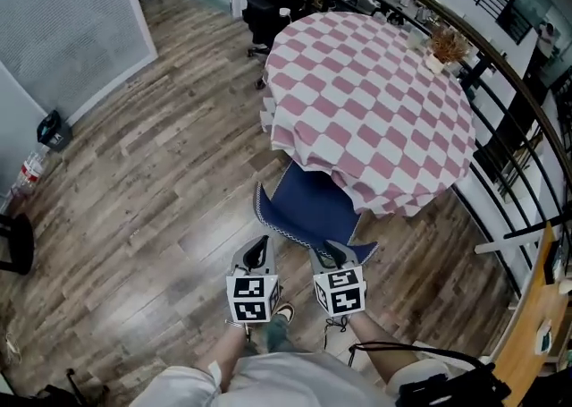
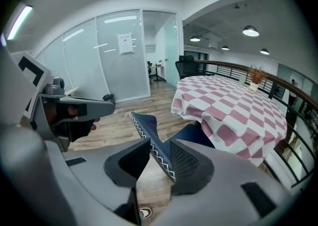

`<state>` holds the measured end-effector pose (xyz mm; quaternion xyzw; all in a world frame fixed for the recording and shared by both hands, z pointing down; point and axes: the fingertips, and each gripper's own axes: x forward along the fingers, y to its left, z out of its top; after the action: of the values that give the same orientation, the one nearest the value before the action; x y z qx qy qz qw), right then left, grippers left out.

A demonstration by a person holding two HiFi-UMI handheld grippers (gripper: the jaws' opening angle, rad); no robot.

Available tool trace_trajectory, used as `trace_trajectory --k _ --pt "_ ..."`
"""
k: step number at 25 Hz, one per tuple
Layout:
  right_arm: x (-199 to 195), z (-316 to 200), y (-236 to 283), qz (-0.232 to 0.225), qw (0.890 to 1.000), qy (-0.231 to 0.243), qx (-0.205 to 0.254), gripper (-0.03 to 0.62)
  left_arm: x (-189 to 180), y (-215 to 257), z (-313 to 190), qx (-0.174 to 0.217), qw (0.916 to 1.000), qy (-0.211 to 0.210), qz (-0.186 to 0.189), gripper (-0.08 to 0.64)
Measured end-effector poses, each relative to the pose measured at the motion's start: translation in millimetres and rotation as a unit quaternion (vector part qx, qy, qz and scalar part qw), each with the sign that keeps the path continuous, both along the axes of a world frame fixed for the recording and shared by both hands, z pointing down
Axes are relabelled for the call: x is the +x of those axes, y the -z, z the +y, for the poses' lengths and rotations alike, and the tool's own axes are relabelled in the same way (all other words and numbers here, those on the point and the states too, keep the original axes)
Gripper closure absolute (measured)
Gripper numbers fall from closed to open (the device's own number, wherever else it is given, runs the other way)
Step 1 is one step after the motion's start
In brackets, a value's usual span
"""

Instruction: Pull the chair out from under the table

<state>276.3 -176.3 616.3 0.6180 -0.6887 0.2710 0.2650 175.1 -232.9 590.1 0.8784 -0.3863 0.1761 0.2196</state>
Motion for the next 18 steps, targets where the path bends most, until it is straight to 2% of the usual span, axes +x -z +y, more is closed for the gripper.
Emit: trace_trajectory --k 3,9,12,18 --pt "-7.4 -3.6 -6.2 0.020 0.998 0.052 -0.020 0.449 -8.0 -6.5 -1.0 -0.009 0.9995 0.029 0.002 0.561" --pt "-14.8 -3.9 -9.4 0.052 0.992 0.105 -0.040 0.423 -20.8 -11.9 -6.6 -0.018 0.9977 0.065 0.000 0.561" --pt "-17.0 -6.9 -8.6 0.082 0.986 0.139 -0.045 0.420 -24.5 -10.3 -9.0 -0.018 0.9968 0.078 -0.001 0.561" --pt "-22.6 -7.3 -25.0 0.075 0.967 0.203 -0.131 0.416 -26.8 -3.3 -15.8 -0.011 0.9959 0.090 0.004 0.561"
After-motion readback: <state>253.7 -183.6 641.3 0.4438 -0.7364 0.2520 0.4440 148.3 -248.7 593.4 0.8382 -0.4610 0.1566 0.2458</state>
